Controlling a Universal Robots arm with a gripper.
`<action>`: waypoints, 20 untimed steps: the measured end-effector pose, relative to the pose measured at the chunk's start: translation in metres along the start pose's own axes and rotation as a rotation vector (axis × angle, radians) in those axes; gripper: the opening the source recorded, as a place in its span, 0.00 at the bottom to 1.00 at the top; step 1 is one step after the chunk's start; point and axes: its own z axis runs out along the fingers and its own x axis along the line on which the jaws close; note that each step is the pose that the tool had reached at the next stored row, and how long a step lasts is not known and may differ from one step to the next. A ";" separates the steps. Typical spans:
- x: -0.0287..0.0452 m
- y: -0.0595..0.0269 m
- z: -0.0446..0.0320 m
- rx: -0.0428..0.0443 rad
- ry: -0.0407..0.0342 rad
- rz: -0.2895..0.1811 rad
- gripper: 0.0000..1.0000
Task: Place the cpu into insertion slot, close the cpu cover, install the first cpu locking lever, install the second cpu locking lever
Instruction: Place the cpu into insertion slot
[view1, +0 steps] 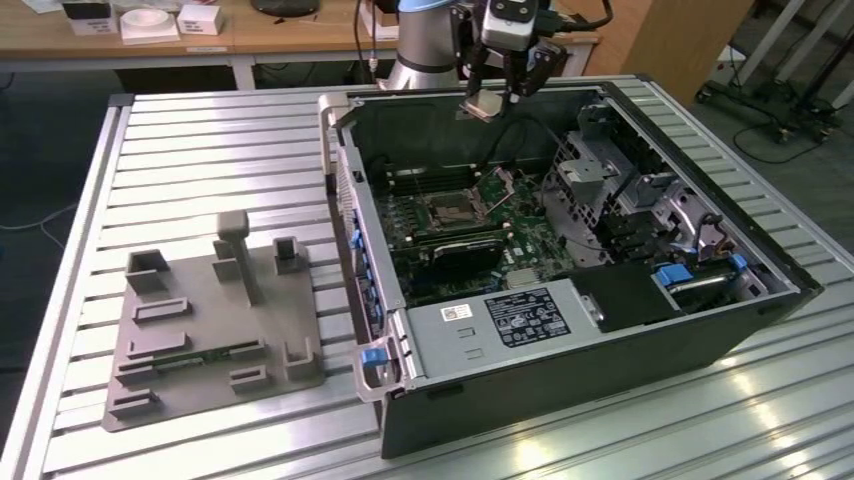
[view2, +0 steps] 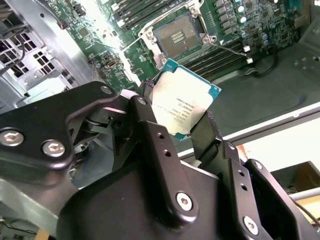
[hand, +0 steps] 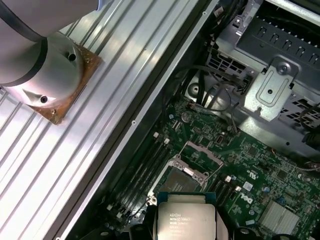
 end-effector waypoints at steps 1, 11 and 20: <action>0.0000 0.0000 0.0000 0.0000 -0.0005 0.005 0.54; 0.0001 -0.0002 0.0004 -0.0013 -0.0061 0.068 0.54; 0.0001 -0.0002 0.0007 -0.0023 -0.0107 0.119 0.54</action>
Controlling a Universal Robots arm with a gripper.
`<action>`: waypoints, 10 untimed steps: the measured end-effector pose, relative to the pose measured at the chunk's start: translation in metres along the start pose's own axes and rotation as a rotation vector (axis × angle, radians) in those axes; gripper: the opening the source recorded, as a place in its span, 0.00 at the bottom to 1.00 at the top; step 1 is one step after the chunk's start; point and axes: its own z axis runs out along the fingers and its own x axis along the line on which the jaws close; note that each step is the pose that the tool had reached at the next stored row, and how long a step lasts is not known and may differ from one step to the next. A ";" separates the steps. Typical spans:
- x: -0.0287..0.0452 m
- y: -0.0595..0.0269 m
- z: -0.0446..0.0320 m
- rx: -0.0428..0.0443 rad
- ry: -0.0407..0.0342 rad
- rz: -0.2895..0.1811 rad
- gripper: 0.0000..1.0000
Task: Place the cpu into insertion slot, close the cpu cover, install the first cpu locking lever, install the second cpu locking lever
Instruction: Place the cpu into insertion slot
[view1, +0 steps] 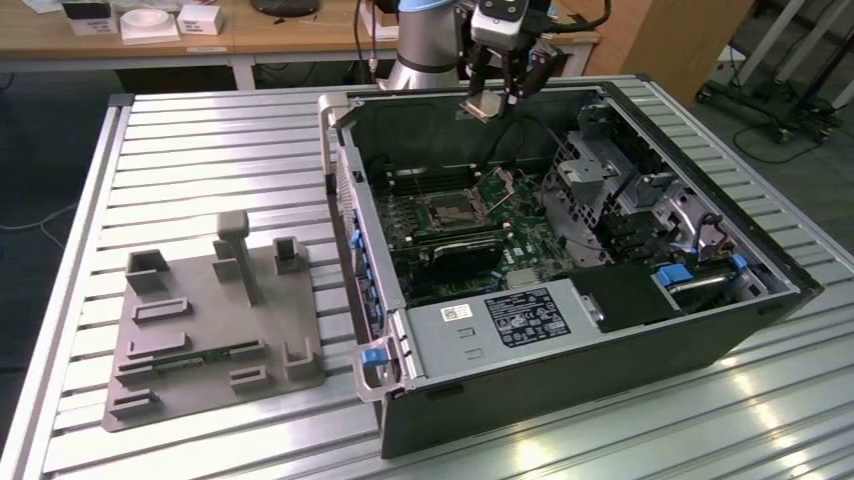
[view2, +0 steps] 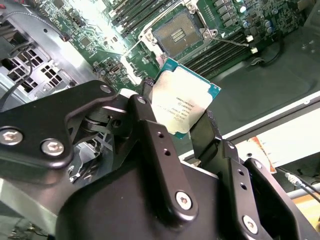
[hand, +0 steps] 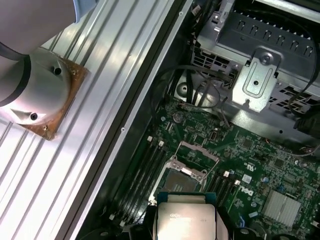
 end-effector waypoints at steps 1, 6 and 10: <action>0.0000 0.0000 0.0000 -0.0001 -0.0004 0.005 0.54; 0.0000 0.0000 0.0001 -0.0006 -0.0027 0.030 0.54; 0.0000 0.0000 0.0002 -0.0009 -0.0043 0.048 0.54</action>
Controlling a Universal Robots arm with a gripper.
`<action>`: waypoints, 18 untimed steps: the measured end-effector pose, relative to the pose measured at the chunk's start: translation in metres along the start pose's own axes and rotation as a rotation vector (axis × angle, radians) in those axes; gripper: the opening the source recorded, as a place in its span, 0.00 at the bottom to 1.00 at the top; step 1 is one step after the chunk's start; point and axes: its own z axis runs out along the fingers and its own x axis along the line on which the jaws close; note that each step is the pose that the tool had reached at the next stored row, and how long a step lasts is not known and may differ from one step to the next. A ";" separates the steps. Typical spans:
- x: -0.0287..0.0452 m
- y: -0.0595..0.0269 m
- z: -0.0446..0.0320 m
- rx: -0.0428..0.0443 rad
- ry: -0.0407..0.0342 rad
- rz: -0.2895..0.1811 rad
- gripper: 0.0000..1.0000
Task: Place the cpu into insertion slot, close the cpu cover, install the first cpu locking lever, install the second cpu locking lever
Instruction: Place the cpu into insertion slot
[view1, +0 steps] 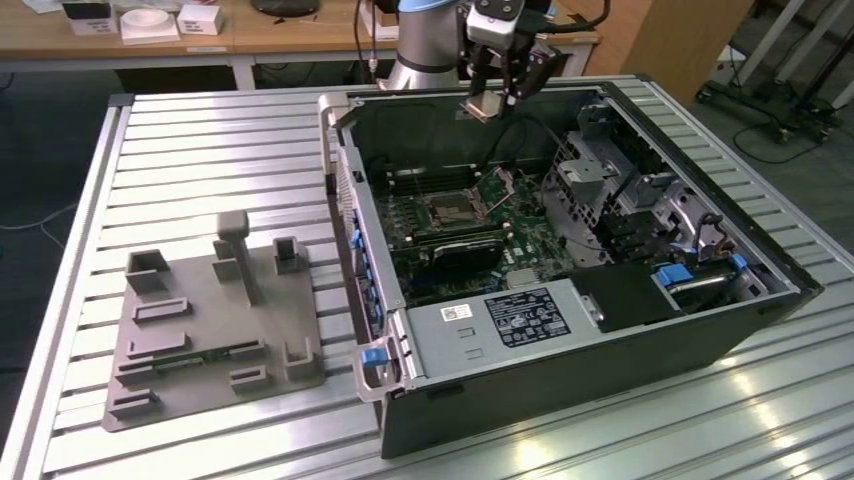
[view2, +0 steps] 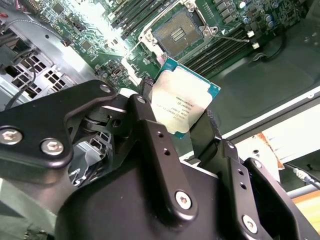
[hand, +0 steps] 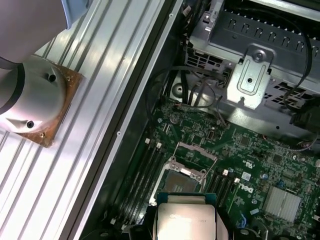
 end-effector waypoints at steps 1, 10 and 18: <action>0.0000 0.0000 0.0000 -0.0001 -0.0004 0.004 0.54; 0.0000 -0.0001 0.0001 -0.0003 -0.0018 0.019 0.54; 0.0000 -0.0001 0.0001 -0.0004 -0.0018 0.020 0.54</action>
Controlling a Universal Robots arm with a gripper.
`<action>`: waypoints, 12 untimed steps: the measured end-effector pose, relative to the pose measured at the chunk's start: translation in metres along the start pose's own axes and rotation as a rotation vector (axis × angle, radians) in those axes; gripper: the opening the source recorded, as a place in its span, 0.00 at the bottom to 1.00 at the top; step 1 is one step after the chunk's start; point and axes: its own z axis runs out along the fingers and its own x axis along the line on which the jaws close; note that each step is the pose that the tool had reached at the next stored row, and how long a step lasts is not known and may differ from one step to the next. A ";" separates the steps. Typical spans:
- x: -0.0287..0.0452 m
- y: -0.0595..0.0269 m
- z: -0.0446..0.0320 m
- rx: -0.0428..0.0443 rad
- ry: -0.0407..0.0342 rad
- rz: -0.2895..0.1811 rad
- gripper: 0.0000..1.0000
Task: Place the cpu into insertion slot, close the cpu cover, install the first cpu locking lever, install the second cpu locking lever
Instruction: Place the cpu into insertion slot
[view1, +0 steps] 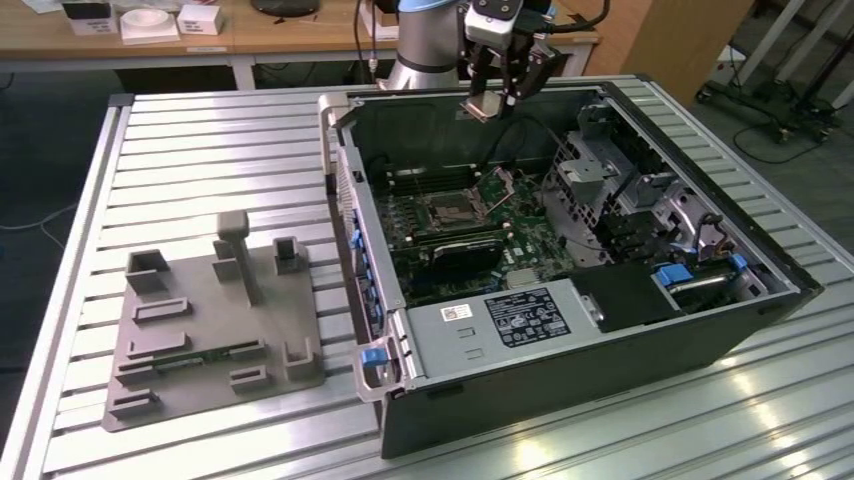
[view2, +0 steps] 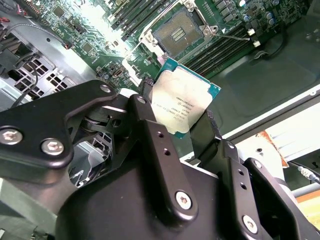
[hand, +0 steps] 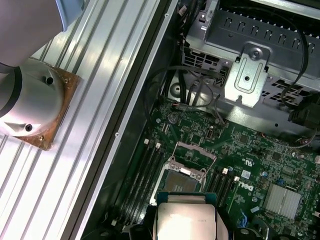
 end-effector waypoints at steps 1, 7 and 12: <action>0.0000 0.0000 0.0000 -0.0001 -0.0001 0.001 0.54; 0.0001 0.0000 0.0004 -0.0010 -0.0043 0.048 0.54; 0.0002 -0.0001 0.0007 -0.0020 -0.0091 0.101 0.54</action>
